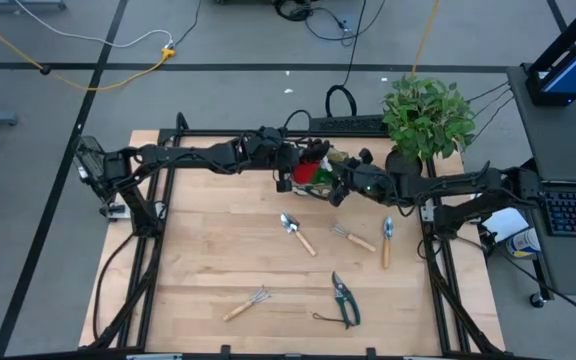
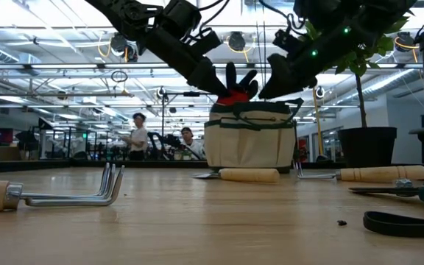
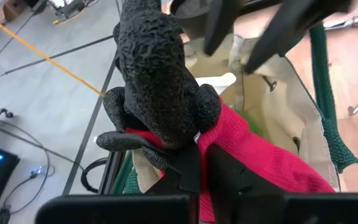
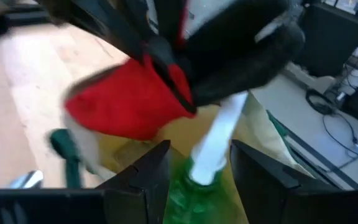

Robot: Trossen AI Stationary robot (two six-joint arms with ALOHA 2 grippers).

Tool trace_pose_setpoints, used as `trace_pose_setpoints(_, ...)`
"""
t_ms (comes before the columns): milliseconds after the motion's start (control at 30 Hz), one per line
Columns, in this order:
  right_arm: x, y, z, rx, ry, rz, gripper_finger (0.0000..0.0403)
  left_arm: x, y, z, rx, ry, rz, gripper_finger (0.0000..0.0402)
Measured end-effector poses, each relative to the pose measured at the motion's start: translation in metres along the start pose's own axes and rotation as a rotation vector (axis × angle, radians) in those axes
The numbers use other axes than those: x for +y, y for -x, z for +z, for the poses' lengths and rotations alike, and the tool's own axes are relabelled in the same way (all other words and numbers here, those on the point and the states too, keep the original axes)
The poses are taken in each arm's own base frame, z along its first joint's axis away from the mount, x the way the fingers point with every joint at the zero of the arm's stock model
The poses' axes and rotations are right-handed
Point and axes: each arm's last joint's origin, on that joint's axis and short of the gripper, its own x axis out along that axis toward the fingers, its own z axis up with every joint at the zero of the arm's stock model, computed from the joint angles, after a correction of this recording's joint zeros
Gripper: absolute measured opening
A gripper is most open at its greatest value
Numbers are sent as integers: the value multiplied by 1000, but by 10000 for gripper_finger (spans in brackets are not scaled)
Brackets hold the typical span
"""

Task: Pick & Place Garden tools in Gardening bag
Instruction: Put the red gloves into the green gardening bag

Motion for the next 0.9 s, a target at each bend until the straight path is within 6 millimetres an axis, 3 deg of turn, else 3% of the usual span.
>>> trace_pose_setpoints(133, -10, -5, -1, 10, -8, -25, 155, 0, 0, 1, -23, -3, -26, 14)
trace_pose_setpoints(333, -13, -20, -1, 2, -51, 141, 155, 0, 0, 1, -24, -2, -28, 22)
trace_pose_setpoints(567, -15, -35, -12, 39, -3, 14, 152, -1, 0, 1, -26, -3, -29, 8)
trace_pose_setpoints(700, -17, -35, -14, 46, 6, -58, 123, -1, 0, 1, -21, -3, -31, 19)
trace_pose_setpoints(900, -18, -36, -13, 41, 1, -56, 41, -5, 0, -6, 56, -4, -72, 17)
